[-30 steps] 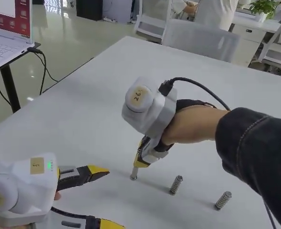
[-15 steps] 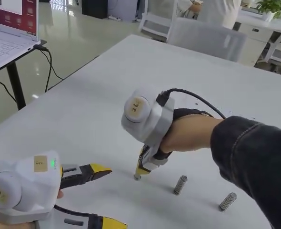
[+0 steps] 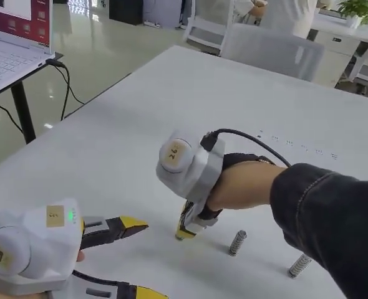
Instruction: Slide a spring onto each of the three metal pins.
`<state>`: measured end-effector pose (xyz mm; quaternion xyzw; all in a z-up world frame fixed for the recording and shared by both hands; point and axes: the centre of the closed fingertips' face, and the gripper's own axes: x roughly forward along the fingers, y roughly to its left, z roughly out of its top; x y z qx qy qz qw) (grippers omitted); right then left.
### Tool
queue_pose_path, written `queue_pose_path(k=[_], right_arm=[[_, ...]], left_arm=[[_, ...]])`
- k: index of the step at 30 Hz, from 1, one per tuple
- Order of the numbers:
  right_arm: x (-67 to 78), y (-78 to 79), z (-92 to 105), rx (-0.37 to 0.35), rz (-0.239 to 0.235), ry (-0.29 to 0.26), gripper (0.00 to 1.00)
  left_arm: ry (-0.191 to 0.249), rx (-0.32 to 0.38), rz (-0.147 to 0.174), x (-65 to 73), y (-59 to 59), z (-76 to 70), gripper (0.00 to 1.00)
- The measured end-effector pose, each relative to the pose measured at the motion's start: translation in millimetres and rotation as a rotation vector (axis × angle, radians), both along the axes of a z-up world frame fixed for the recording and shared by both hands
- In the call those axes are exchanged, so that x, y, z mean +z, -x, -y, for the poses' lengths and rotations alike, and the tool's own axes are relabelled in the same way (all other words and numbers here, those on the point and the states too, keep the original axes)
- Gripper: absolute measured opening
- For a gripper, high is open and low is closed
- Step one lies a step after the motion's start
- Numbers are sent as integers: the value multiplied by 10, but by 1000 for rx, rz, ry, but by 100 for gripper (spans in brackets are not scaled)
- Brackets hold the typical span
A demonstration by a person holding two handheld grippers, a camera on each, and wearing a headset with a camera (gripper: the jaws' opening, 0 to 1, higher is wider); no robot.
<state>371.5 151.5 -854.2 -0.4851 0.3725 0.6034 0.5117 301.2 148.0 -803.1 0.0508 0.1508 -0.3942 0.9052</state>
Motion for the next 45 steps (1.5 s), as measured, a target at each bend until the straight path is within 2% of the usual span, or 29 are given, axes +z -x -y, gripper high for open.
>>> queue_pose_path(k=[10, 19, 30, 45], right_arm=[[-56, 12, 17, -21, -5, 5, 9], [-21, -3, 7, -29, -1, -21, 12], [99, -72, 61, -54, 11, -63, 19], [305, -125, 182, -103, 20, -138, 28]], left_arm=[[2, -1, -1, 5, 8, 10, 60], [12, 6, -15, 7, 15, 3, 59], [14, 14, -2, 34, -6, -4, 59], [-9, 11, 6, 67, -28, 14, 62]])
